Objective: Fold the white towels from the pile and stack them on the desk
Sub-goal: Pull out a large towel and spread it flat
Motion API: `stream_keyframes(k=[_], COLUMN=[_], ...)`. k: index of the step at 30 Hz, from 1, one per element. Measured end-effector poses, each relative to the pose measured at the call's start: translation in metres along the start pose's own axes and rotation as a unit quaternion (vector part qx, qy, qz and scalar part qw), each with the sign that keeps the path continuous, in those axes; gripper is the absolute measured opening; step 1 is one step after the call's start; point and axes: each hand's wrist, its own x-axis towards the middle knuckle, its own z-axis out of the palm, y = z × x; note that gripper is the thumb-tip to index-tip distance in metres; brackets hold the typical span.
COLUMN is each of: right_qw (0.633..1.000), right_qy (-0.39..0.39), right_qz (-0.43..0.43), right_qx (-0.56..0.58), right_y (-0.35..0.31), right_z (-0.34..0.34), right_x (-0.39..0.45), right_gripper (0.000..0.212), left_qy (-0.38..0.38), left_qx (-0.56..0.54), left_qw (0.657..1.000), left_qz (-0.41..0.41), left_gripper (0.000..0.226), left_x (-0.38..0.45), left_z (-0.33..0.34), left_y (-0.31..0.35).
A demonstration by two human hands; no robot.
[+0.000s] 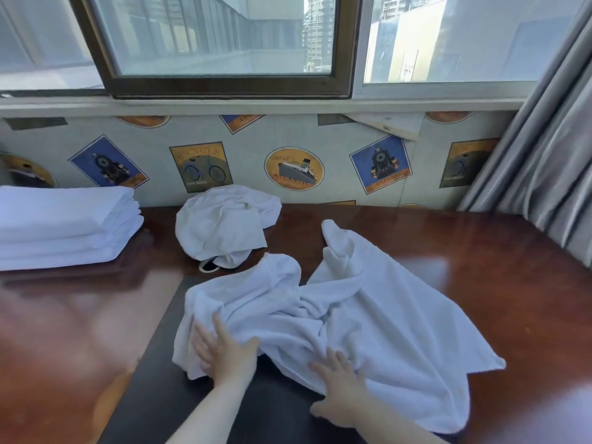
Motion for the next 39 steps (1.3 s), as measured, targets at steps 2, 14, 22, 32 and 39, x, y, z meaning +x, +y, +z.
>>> stream_keyframes(k=[2,14,22,32,39], right_qw=[0.998,0.993,0.997,0.996,0.992], right_qy=[-0.06,0.098,-0.07,-0.006,0.038], right_qz=[0.002,-0.05,0.007,0.091,0.115], right_qx=[-0.019,-0.052,0.003,-0.023,0.019], right_y=[-0.004,0.003,-0.006,-0.03,-0.031], right_z=[0.004,-0.009,-0.026,-0.019,-0.011], right_x=[0.002,-0.003,0.002,0.027,0.032], right_gripper=[0.088,0.061,0.045,0.053,0.044], left_qy=[-0.056,-0.214,-0.254,-0.283,-0.248], left_qx=[0.084,0.193,0.289,0.337,0.327], left_qw=[0.992,0.939,0.904,0.868,0.874], left_qz=[0.074,0.191,0.186,0.23,0.261], left_gripper=[0.077,0.036,0.043,0.018,0.015], left_x=[-0.002,-0.001,0.021,0.054,0.062], left_z=[0.0,0.008,0.004,0.011,0.023], left_y=[0.009,0.007,0.02,0.015,0.012])
